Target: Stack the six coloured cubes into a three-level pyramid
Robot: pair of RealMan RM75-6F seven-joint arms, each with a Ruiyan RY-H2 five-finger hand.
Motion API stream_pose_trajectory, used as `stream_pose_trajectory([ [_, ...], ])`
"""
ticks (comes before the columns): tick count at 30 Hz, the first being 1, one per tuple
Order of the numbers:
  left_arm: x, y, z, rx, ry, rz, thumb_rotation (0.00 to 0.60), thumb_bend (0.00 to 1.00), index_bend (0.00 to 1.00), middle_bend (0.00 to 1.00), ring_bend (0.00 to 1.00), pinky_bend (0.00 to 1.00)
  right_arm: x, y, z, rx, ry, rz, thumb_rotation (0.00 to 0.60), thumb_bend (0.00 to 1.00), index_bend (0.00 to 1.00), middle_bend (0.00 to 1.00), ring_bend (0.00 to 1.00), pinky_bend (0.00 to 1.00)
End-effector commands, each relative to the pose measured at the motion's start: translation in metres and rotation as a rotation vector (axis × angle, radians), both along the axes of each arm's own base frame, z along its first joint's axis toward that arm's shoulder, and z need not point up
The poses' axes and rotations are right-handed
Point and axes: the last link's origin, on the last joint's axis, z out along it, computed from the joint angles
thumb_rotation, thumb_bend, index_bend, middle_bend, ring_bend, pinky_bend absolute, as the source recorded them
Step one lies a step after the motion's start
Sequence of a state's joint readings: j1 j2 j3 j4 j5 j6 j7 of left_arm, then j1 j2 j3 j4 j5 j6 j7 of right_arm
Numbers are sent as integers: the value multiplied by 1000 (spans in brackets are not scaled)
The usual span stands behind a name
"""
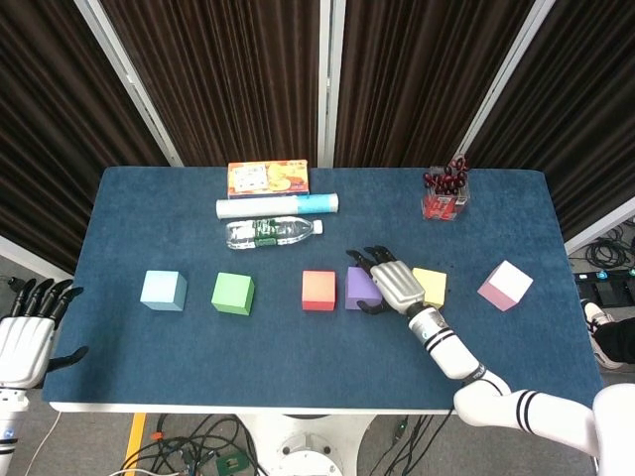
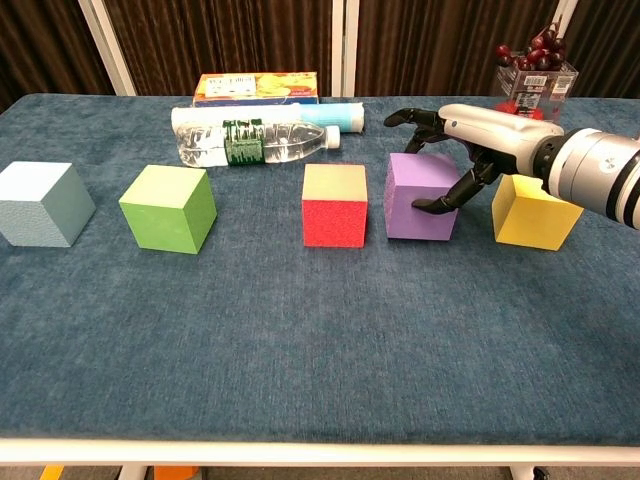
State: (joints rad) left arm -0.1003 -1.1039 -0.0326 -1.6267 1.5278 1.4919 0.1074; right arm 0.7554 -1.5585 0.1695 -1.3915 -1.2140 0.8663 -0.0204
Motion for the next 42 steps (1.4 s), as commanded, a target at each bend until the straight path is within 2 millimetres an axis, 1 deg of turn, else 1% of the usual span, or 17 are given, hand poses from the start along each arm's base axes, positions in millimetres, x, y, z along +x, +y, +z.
stream_pose_trajectory([
  [1, 0, 0, 0, -2, -1, 0, 600, 0, 187, 129, 52, 0, 2, 0, -2, 3, -1, -4, 600, 280, 0, 347, 55, 0],
  [12, -3, 0, 0, -5, -11, 7, 600, 0, 188, 129, 52, 0, 13, -1, -16, 2, 9, 18, 600, 280, 0, 346, 54, 0],
  [25, -5, -1, 0, -22, -33, 10, 600, 0, 187, 129, 52, 0, 15, -1, -24, -6, 26, 40, 600, 274, 0, 336, 52, 0],
  [32, -5, -1, 1, -29, -36, 12, 600, 0, 187, 129, 52, 0, 15, 1, -27, -3, 23, 44, 600, 259, 0, 324, 46, 0],
  [35, -5, -1, 0, -30, -36, 11, 600, 0, 188, 129, 52, 0, 16, 2, -28, 0, 23, 45, 600, 235, 0, 318, 44, 0],
  [42, -6, 0, 1, -33, -36, 13, 600, 0, 187, 129, 52, 0, 16, 3, -30, 3, 23, 46, 600, 233, 0, 311, 41, 0],
])
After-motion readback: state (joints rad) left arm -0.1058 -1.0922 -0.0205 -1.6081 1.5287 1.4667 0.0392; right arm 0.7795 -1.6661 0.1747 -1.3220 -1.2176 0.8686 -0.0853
